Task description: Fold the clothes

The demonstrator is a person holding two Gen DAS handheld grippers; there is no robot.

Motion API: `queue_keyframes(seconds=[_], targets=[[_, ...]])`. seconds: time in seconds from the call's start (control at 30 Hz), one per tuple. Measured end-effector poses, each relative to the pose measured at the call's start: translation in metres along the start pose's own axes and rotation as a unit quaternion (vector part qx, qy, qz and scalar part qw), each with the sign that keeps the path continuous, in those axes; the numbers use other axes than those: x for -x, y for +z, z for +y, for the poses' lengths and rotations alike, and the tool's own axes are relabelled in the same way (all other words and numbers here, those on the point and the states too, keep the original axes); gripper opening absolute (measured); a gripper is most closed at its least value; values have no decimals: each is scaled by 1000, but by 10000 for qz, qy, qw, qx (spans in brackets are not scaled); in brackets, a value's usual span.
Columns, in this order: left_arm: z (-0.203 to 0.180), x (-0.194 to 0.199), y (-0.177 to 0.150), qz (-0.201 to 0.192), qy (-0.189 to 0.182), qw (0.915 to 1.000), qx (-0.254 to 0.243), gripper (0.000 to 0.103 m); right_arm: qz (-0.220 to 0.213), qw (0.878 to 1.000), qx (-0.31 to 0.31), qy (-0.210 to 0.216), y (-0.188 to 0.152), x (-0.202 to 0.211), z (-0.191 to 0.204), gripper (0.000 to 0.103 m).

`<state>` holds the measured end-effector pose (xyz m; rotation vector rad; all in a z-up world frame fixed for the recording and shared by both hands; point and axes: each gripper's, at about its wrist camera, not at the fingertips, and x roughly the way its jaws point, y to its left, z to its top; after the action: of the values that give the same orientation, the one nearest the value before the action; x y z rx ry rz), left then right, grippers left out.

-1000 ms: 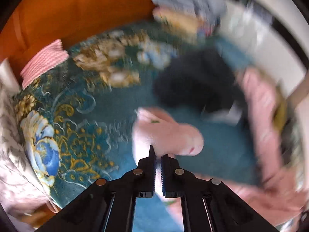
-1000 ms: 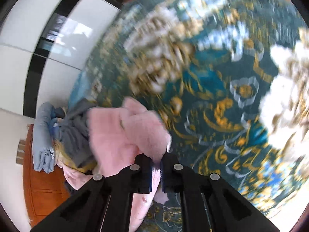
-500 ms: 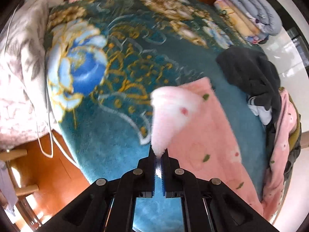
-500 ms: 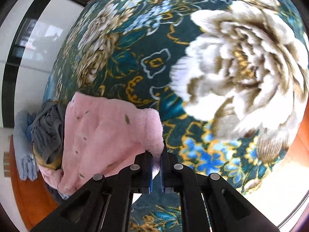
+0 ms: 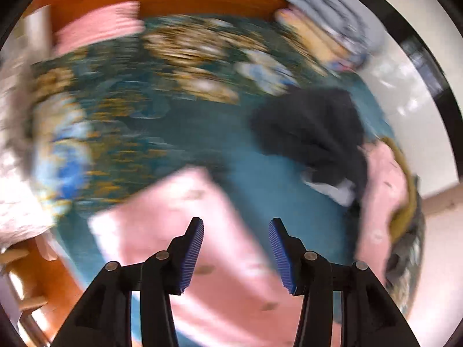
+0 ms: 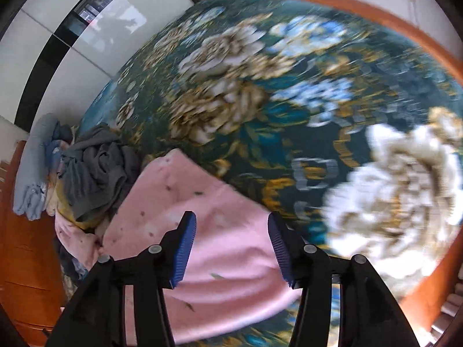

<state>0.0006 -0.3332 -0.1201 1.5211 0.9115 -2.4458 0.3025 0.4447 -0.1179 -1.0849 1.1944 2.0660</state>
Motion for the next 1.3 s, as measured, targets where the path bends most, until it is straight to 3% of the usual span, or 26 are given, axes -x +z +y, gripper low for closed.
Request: queue_keyframes(seconds=[0.1, 0.23, 0.33, 0.57, 0.67, 0.77, 0.83, 0.97, 1.1, 1.2, 1.3], targets=[[-53, -32, -6, 365, -274, 9985, -297, 51, 285, 9991, -83, 293, 17, -51, 24, 60], [-101, -61, -25, 815, -498, 9932, -669, 51, 553, 9979, 147, 300, 45, -108, 60, 64], [-107, -68, -39, 995, -435, 9899, -908, 51, 575, 9977, 344, 121, 65, -132, 70, 67], [-87, -72, -55, 1166, -176, 9902, -744, 51, 1026, 9936, 152, 455, 85, -174, 66, 67], [-83, -72, -56, 1140, -125, 9909, -702, 51, 1363, 9831, 303, 1182, 80, -176, 74, 67], [-86, -76, -56, 1165, -105, 9906, -706, 51, 1461, 9686, 378, 1977, 76, -167, 78, 42], [-92, -83, -57, 1221, -115, 9897, -732, 51, 1524, 9643, 342, 2140, 77, -169, 79, 38], [-115, -94, -53, 1283, -249, 9879, -839, 51, 1745, 9652, 283, 1924, 78, -188, 87, 37], [-152, -105, -39, 1235, -555, 9865, -916, 51, 1706, 9741, 193, 1474, 79, -195, 92, 38], [-181, -117, -24, 1179, -759, 9860, -903, 54, 1321, 9835, 265, 1211, 82, -176, 96, 8], [-212, -126, -8, 1083, -926, 9855, -918, 57, 377, 9868, 25, 1576, 93, -123, 86, 8]])
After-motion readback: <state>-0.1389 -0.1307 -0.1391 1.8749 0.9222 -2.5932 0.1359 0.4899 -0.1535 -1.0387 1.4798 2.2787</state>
